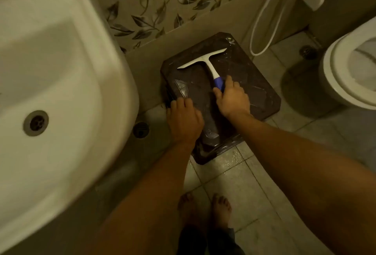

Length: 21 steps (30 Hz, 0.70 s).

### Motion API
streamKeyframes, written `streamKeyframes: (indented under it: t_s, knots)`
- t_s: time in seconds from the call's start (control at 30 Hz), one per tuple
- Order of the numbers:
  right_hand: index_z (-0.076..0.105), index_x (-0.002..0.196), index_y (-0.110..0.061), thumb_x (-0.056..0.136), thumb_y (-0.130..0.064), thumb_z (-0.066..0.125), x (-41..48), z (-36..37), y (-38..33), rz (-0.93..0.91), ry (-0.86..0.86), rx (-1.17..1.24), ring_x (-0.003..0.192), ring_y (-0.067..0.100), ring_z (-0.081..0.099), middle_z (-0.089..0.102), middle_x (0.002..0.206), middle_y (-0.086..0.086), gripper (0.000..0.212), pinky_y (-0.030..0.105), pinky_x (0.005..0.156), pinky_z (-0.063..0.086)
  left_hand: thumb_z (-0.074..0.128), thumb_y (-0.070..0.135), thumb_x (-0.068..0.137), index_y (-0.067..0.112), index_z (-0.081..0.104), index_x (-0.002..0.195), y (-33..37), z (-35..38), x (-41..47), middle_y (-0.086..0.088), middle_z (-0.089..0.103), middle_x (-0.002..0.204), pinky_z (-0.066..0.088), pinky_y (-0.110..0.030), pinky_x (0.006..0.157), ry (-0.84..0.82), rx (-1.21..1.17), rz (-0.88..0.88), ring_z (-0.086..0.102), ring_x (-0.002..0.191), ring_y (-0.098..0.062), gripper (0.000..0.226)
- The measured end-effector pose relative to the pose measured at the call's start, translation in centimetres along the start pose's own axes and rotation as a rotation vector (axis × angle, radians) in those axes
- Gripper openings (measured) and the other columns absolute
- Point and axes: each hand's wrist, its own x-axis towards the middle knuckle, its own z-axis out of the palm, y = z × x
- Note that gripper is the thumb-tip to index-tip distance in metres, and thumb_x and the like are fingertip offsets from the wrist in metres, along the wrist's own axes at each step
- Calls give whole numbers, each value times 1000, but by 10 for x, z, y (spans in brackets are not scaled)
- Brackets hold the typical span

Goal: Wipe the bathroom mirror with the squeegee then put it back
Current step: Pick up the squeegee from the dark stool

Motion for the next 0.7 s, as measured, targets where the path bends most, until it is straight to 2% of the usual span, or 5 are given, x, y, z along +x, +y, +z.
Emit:
streamKeyframes:
  t_s: [0.2, 0.4, 0.57, 0.7]
  knots:
    - [30, 156, -7, 106, -45, 45, 7, 16, -4, 10, 33, 101, 123, 37, 55, 51, 141, 21, 64, 50, 100, 50, 54, 25, 89, 11, 60, 116, -9, 12, 6, -12, 60, 117, 47, -43, 86, -41, -15, -14, 55, 105, -28, 31]
    - [45, 139, -5, 106, -36, 49, 11, 22, -3, 27, 40, 218, 108, 34, 62, 58, 126, 19, 45, 46, 89, 54, 53, 27, 90, 11, 58, 125, -11, 15, 11, -13, 58, 126, 46, -43, 90, -44, -4, -12, 53, 116, -30, 39]
    - [46, 131, -7, 107, -33, 49, 13, 23, -4, 51, 44, 250, 100, 30, 63, 61, 120, 16, 35, 46, 86, 55, 48, 27, 90, 11, 57, 127, -10, 15, 13, -13, 57, 129, 45, -43, 92, -44, -11, -6, 53, 118, -30, 41]
    - [48, 125, -8, 107, -33, 48, 11, 20, -3, 54, 80, 295, 94, 28, 62, 61, 115, 15, 31, 43, 81, 53, 40, 28, 87, 11, 59, 123, -5, 11, 12, -13, 59, 124, 46, -44, 88, -33, -23, 17, 55, 113, -31, 44]
